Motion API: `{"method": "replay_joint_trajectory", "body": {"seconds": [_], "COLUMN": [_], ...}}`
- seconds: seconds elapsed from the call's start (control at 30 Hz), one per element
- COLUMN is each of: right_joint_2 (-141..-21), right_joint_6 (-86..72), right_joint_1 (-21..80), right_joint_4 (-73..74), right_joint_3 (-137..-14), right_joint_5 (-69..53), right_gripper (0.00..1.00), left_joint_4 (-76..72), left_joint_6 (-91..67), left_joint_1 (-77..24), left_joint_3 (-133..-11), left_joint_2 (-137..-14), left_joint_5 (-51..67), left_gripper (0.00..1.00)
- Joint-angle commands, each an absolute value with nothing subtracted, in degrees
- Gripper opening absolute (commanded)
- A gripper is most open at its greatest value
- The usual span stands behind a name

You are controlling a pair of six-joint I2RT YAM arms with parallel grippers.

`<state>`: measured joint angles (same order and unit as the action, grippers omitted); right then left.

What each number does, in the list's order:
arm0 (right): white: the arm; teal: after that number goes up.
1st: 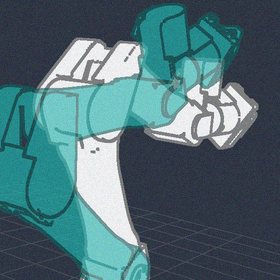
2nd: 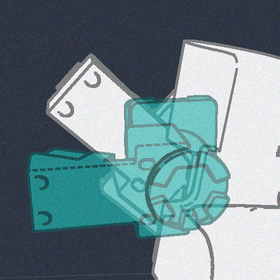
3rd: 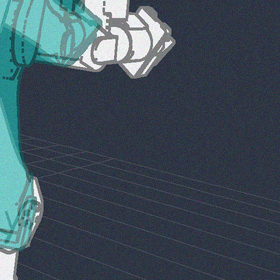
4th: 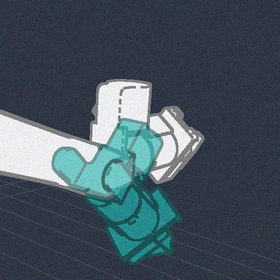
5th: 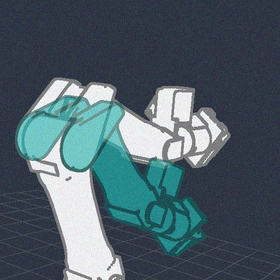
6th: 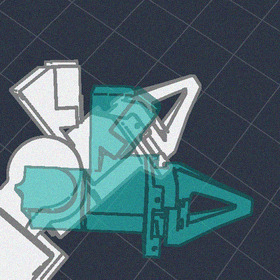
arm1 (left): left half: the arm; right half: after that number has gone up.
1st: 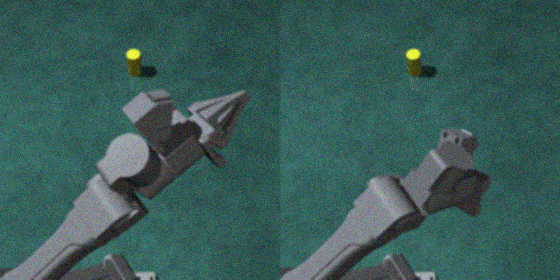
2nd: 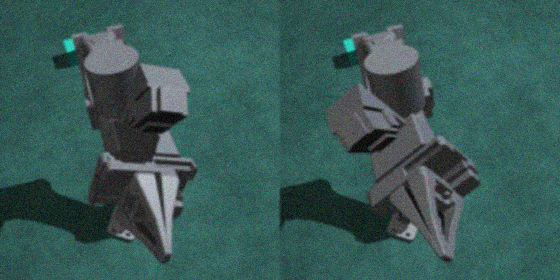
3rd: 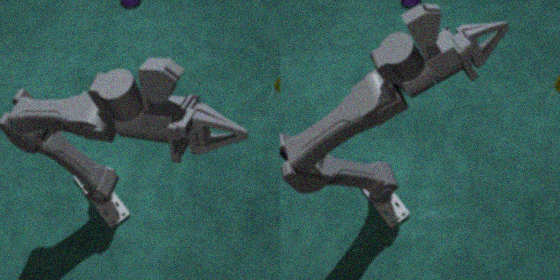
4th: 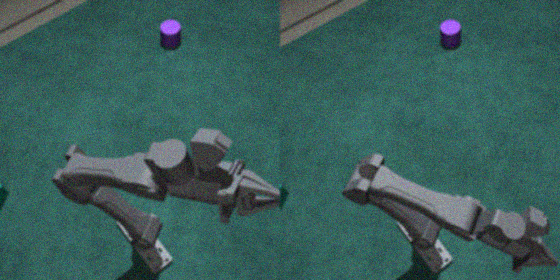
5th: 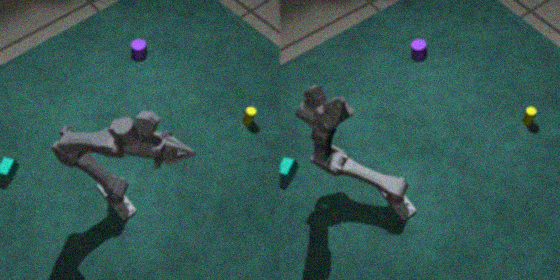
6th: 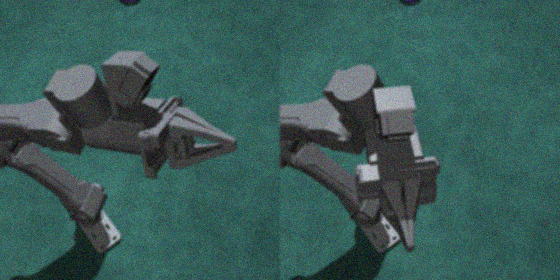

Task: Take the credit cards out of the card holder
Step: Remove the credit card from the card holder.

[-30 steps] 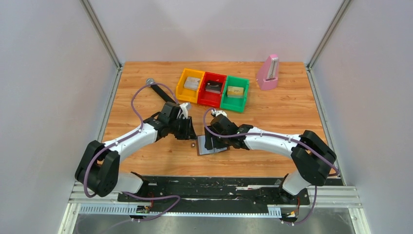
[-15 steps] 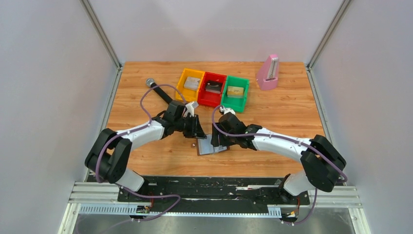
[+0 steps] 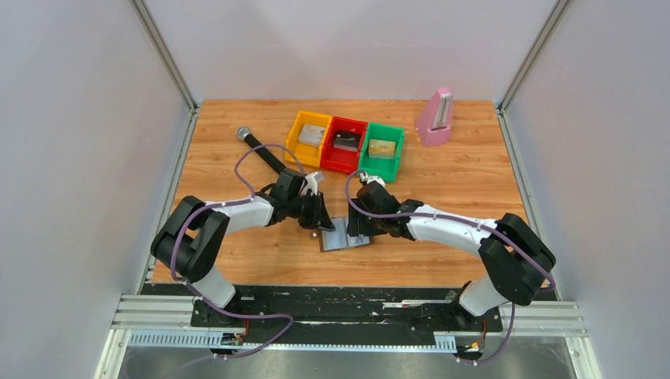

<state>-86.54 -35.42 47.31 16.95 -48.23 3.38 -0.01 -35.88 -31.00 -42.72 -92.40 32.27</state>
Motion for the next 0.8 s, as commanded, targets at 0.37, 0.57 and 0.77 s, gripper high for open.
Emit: {"method": "replay_joint_trajectory", "body": {"seconds": [0.37,0.57,0.77], "right_joint_2": [-91.45,-91.89,-89.1], "right_joint_6": [-34.69,-34.52,-34.02], "right_joint_1": [46.35,45.76,45.73], "right_joint_4": [14.96,12.96,10.86], "right_joint_3": [-49.45,-48.75,-47.55], "right_joint_5": [3.5,0.96,-2.24], "right_gripper": [0.59,0.59,0.58], "left_joint_4": [-1.02,-0.5,-0.27], "left_joint_6": [-33.26,-32.93,-32.78], "left_joint_1": [-31.2,-31.2,-31.2], "left_joint_3": [-41.05,-40.87,-40.79], "left_joint_2": [-93.87,-93.66,-93.72], "left_joint_5": [30.9,30.66,30.56], "left_gripper": [0.2,0.2,0.2]}}
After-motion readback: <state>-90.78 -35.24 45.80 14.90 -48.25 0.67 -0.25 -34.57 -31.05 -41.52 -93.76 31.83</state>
